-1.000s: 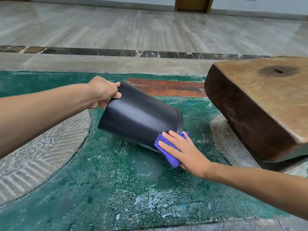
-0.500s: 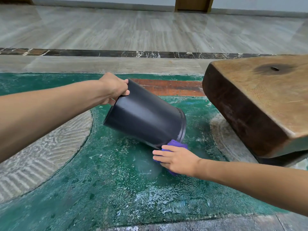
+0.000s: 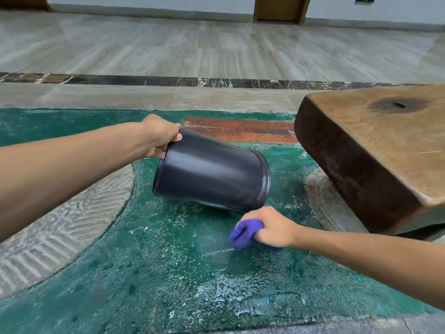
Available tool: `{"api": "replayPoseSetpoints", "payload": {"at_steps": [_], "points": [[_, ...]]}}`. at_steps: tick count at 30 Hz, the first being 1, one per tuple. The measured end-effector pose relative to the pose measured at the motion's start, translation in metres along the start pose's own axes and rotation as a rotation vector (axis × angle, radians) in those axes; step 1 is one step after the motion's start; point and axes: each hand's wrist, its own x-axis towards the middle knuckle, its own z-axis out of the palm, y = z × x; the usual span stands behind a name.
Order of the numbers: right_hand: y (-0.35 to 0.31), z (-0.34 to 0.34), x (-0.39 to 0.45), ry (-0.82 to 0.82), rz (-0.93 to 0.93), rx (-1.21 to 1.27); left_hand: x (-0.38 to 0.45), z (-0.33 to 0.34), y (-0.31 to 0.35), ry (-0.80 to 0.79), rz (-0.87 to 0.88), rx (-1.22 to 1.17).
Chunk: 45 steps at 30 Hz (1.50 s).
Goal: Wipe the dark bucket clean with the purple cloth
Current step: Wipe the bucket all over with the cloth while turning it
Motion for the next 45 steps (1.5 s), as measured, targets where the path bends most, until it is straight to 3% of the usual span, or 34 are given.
{"api": "replayPoseSetpoints", "payload": {"at_steps": [5, 8, 11, 13, 17, 19, 25, 36, 40, 45], "points": [[0.012, -0.008, -0.018, 0.530, 0.271, 0.697, 0.006, -0.006, -0.003, -0.003, 0.010, -0.013], [0.020, -0.015, -0.020, 0.921, 0.531, 0.904, 0.008, -0.007, -0.006, 0.012, 0.005, -0.060], [0.023, -0.033, -0.010, 1.125, 0.659, 1.024, 0.010, -0.007, -0.010, 0.040, 0.009, -0.113], [0.020, -0.047, -0.002, 1.110, 0.664, 1.058, 0.013, -0.008, -0.013, 0.073, 0.011, -0.167], [0.012, -0.053, 0.014, 0.816, 0.570, 1.020, 0.017, -0.008, -0.015, 0.095, 0.012, -0.251], [0.008, -0.049, 0.025, 0.759, 0.528, 0.911, 0.017, -0.007, -0.015, 0.080, 0.010, -0.306], [0.004, -0.059, 0.042, 0.813, 0.534, 0.809, 0.014, -0.010, -0.012, 0.017, 0.014, -0.300], [-0.007, -0.100, 0.075, 0.880, 0.573, 0.818, 0.012, -0.039, -0.039, -0.116, 0.298, 0.158], [-0.006, -0.098, 0.071, 0.929, 0.537, 0.753, 0.009, -0.035, -0.037, -0.048, 0.384, 0.145], [-0.012, -0.105, 0.067, 0.945, 0.540, 0.760, 0.009, -0.035, -0.012, -0.024, 0.351, -0.024]]}}
